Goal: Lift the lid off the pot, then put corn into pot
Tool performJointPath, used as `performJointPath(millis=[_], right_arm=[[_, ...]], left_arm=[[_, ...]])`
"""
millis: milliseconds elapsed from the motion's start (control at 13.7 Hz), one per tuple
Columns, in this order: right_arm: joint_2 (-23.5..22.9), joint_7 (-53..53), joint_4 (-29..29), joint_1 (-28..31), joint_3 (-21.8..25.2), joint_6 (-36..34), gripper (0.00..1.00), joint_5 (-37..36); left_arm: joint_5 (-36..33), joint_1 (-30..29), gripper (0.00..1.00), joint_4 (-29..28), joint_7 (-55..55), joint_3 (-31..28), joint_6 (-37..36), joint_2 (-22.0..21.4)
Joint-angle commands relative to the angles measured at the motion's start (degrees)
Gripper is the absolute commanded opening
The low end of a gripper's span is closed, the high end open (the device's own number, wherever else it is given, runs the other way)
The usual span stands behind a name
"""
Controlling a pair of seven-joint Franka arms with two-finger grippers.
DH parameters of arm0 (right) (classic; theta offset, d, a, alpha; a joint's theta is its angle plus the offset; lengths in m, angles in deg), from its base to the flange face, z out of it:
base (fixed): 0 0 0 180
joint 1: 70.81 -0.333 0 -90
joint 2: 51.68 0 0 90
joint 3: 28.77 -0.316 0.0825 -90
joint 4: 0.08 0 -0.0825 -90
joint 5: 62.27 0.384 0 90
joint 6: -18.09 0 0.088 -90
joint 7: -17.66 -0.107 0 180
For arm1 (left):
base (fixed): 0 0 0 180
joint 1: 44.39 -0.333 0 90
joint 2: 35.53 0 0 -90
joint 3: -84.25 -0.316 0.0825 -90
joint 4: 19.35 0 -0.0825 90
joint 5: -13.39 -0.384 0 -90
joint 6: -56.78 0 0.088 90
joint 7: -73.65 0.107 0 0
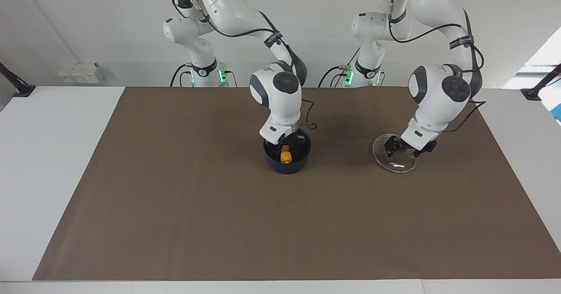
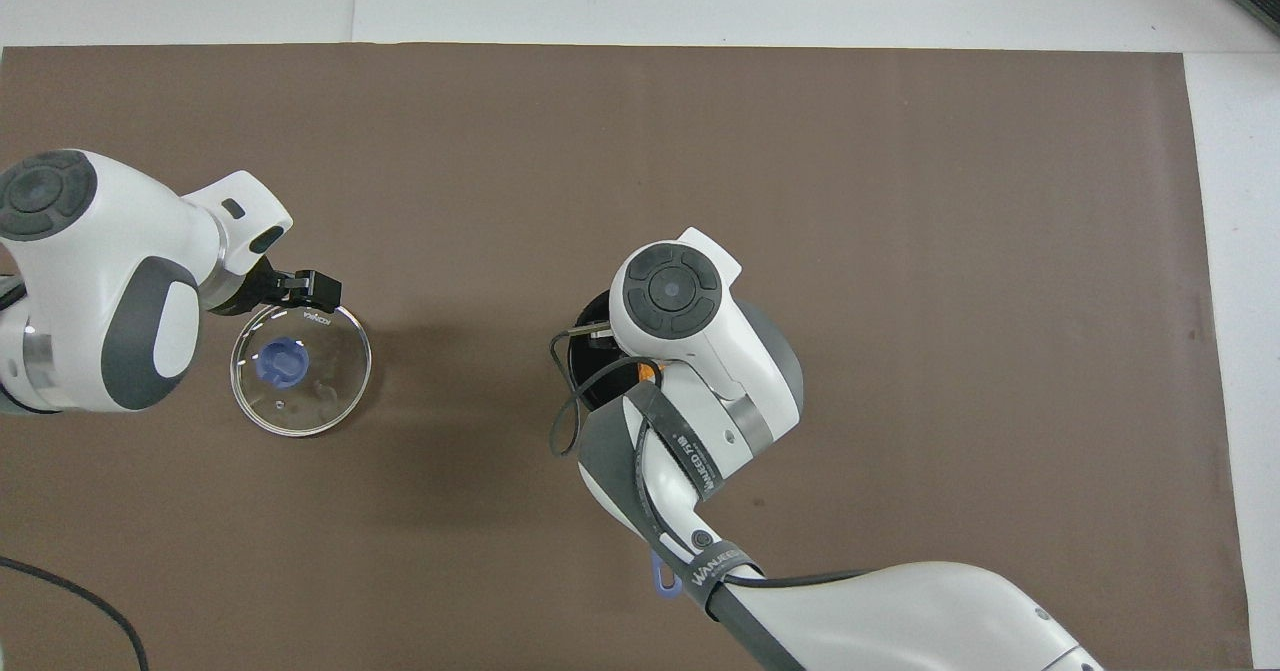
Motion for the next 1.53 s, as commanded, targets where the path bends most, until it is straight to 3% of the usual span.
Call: performJointPath(millis=[0, 292, 511, 657, 949, 1242, 1461], right_arm=[[0.26, 1.17, -0.25, 0.4, -0.48, 1.37, 1.0, 0.18], [1.39, 0.55, 0.46, 0.31, 0.22, -0.11, 1.0, -0.08], [7.79, 1.25, 0.46, 3.9, 1.28, -4.15, 1.0, -1.22], [12.28, 3.87, 0.46, 8.73, 1.11, -7.22, 1.0, -2.28], [18.52, 8.28, 0.46, 15.5, 1.28, -12.33, 1.0, -2.45], [24.59, 12.76, 0.55, 21.04, 1.28, -17.24, 1.0, -2.37], [26.45, 19.6, 4.48, 24.91, 1.37, -24.88, 1.0, -2.02]], left_arm=[[0.37, 0.29, 1.0, 2.62, -0.17, -0.37, -2.11, 0.36], [0.64, 0.46, 1.0, 6.56, -0.17, -0.37, -5.95, 0.61], [0.03, 0.2, 1.0, 16.48, -0.08, -0.46, -16.31, 3.95], [0.64, 0.02, 1.0, 18.53, 0.01, -0.37, -17.22, 4.14], [1.34, -0.15, 1.0, 20.03, -0.08, -0.2, -18.1, 0.89], [1.6, -0.33, 1.0, 22.57, 0.71, -0.81, -25.46, -2.01], [1.69, -1.9, 1.0, 21.87, 0.89, -1.25, -28.81, -6.15]])
